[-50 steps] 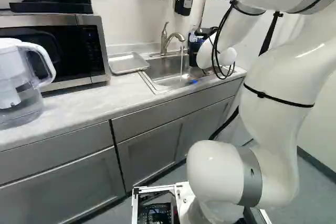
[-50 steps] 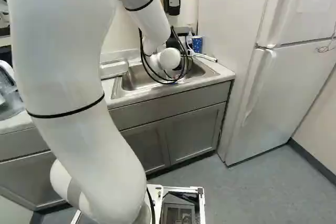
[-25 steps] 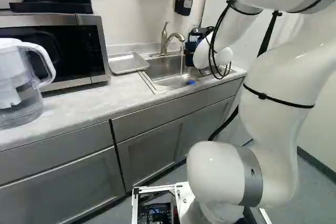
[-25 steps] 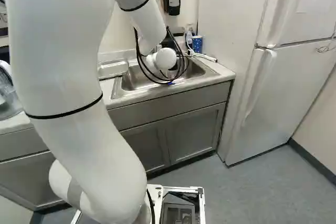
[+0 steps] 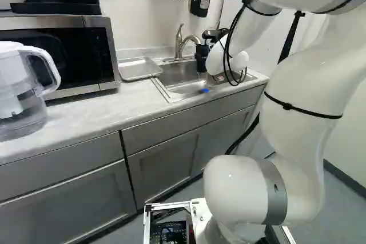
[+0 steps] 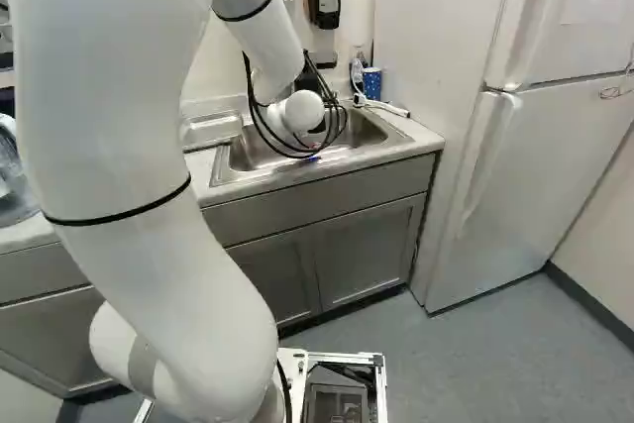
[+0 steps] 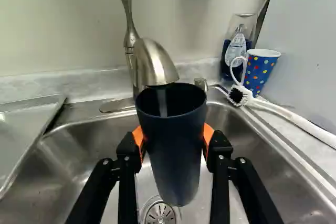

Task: Rinse the cup and place it in the tray

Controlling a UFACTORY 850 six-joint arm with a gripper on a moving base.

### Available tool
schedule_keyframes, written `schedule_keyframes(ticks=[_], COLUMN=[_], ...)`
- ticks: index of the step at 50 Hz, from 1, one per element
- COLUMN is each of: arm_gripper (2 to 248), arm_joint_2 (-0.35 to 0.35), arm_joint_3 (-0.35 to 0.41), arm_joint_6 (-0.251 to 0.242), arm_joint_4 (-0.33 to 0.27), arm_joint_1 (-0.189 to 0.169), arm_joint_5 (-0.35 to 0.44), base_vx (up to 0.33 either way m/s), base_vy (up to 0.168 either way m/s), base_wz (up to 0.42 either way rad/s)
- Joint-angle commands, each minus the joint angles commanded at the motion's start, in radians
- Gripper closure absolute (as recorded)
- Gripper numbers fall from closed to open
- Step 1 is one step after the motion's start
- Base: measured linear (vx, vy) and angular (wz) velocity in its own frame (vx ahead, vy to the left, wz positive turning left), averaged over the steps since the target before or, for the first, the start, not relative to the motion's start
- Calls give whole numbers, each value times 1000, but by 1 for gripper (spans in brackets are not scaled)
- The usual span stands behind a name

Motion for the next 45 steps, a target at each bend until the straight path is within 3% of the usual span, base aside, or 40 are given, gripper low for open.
schedule_keyframes(ticks=[45], arm_gripper=[126], arm_joint_2=[-24], arm_joint_3=[-27], arm_joint_6=[0], arm_joint_4=[0], arm_joint_1=[17], arm_joint_5=[-5], base_vx=[0], base_vy=[0], base_wz=[0])
